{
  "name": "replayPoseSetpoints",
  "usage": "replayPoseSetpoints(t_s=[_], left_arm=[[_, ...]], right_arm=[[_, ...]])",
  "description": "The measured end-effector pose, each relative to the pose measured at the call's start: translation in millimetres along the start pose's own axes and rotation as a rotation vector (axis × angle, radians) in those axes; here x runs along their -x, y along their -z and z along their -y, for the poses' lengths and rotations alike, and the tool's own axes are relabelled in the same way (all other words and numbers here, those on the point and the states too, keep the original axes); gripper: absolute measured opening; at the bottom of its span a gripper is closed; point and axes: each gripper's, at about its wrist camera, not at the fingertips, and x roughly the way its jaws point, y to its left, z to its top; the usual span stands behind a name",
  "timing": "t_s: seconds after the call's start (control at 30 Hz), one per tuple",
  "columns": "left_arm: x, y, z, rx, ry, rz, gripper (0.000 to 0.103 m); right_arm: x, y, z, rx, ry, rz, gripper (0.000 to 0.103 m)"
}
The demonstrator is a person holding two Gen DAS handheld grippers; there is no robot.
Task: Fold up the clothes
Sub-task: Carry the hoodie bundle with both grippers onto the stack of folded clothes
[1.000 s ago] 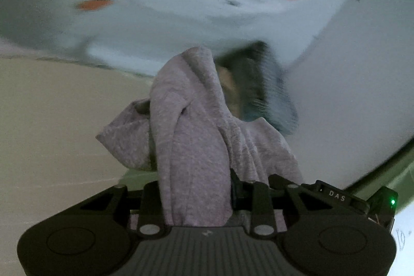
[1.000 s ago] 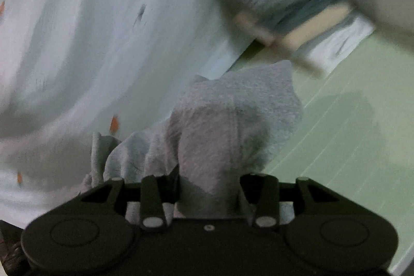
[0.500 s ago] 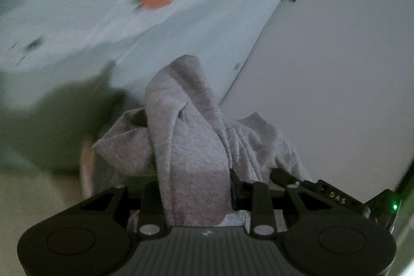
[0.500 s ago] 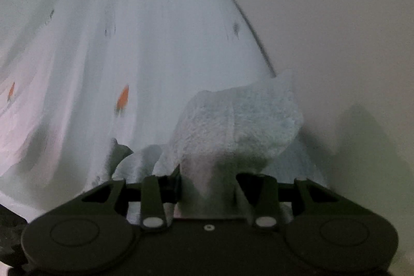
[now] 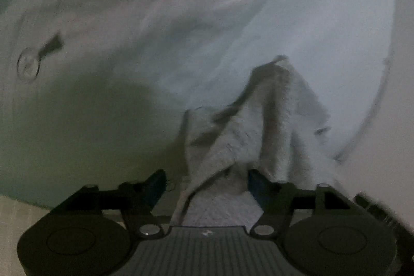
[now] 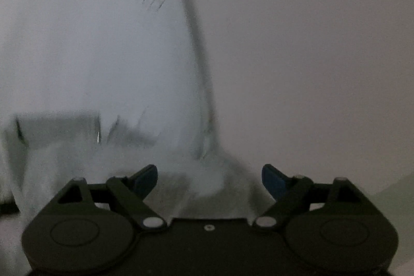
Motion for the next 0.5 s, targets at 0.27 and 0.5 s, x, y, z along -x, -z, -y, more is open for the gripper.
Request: replayPoseSetpoints(t_s=[0.27, 0.5], left_arm=[[-34, 29, -38, 0.012, -0.119, -0.068, 0.075], [5, 21, -33, -0.1, -0.081, -0.06, 0.083]], right_arm=[[-54, 40, -12, 0.005, -0.069, -0.128, 0.087], [-31, 32, -3, 0.0, -0.005, -0.098, 0.098]])
